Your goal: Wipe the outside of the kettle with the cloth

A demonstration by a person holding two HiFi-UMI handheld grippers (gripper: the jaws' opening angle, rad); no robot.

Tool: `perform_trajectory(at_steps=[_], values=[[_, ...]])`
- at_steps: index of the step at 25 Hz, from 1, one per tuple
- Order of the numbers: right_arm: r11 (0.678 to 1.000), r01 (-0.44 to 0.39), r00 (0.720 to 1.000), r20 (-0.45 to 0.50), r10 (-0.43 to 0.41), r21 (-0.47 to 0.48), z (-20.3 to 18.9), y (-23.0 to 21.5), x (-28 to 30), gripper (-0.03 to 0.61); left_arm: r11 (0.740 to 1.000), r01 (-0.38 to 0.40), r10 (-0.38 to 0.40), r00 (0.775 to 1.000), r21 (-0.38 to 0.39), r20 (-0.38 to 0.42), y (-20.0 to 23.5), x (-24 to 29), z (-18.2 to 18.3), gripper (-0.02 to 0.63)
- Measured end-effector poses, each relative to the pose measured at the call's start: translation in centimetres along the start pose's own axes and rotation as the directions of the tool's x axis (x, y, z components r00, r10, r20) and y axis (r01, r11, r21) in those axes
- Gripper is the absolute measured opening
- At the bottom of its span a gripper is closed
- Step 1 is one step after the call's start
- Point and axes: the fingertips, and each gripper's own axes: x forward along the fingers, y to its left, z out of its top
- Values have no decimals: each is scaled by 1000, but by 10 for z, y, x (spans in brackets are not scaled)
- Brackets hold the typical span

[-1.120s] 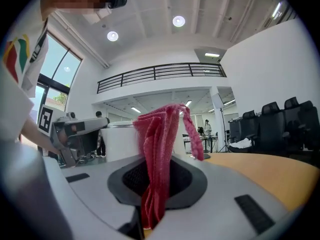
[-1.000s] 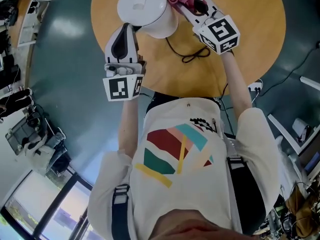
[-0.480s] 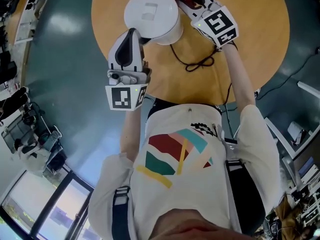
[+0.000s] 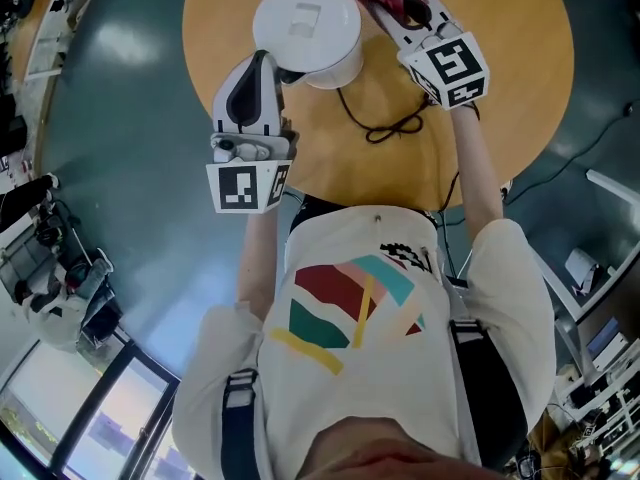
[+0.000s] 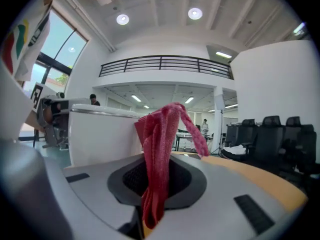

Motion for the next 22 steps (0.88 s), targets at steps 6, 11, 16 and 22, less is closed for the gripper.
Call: perform_trajectory(at_steps=[6,11,16,22], values=[[949,65,987,118,-106,308,-21,42,-61,38,1000,-14,15,999,-24,30,0,-7,4,35],[953,-82,991,130,45,291,-41,129,-56,38,1000,-12,12,1000,-4,11,-4,-5,3,34],[970,-215,970,139,198,118,-46,175,-21,38,1000,7,-7,1000,25,5,-12,4,4,35],[974,-214,972,116,204,81,-48,180,13,38,998,19,-19,1000,67,-8,-7,13,2,34]])
